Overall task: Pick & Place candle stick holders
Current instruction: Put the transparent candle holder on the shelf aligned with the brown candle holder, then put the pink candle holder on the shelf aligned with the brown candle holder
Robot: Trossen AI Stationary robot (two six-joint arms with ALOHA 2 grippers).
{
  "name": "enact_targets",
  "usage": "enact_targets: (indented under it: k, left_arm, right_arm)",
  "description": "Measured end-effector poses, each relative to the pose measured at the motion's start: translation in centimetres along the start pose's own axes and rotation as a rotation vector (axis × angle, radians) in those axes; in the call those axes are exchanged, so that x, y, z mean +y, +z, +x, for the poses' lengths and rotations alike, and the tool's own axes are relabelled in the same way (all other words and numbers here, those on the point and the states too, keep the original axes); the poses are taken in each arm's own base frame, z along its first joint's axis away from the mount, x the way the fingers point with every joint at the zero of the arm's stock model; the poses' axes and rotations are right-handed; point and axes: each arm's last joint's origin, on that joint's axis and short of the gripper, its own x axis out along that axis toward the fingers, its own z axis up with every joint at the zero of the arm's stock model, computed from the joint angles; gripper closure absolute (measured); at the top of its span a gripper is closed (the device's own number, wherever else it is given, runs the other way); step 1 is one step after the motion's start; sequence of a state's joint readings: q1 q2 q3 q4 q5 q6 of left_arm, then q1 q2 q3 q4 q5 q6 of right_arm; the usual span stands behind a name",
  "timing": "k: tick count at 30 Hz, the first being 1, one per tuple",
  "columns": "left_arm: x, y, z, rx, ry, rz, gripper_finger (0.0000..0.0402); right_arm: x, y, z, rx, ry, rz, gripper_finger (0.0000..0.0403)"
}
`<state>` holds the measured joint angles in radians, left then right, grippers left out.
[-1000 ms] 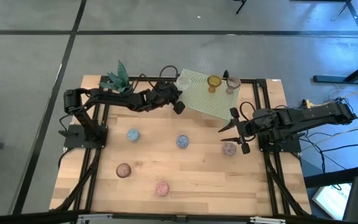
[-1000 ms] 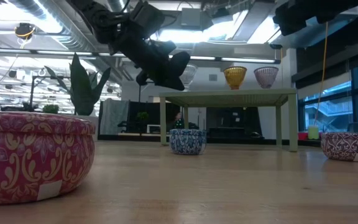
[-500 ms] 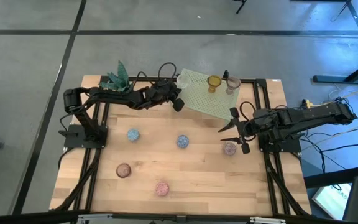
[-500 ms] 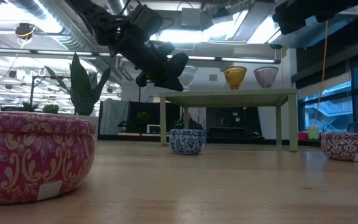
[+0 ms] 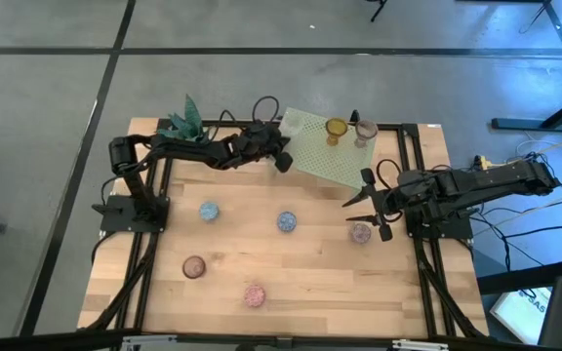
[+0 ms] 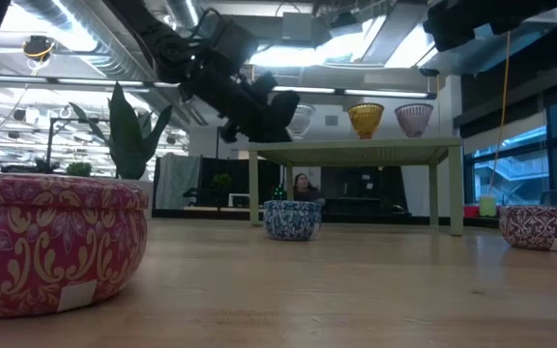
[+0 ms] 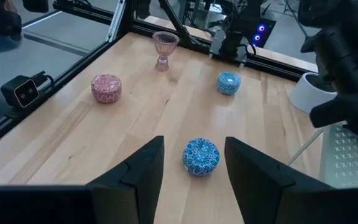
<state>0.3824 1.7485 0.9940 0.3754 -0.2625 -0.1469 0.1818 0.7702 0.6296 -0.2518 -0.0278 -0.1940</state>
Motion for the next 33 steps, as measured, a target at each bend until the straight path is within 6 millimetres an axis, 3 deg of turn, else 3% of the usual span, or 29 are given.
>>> enact_targets:
  k: [15,24,33]
  left_arm:
    - [0.7,0.3,0.2,-0.019,0.019,-0.009,0.0399]
    - [1.1,-0.6,1.4,-0.026,0.026,-0.015,0.04]
    - [0.1,-0.8,1.2,-0.023,0.01,-0.007,0.04]
  right_arm:
    - [0.0,0.0,0.0,0.0,0.0,0.002,0.023]
    - [0.0,0.0,0.0,0.0,0.0,0.002,0.023]
    - [0.0,0.0,0.0,0.003,0.001,0.001,0.023]
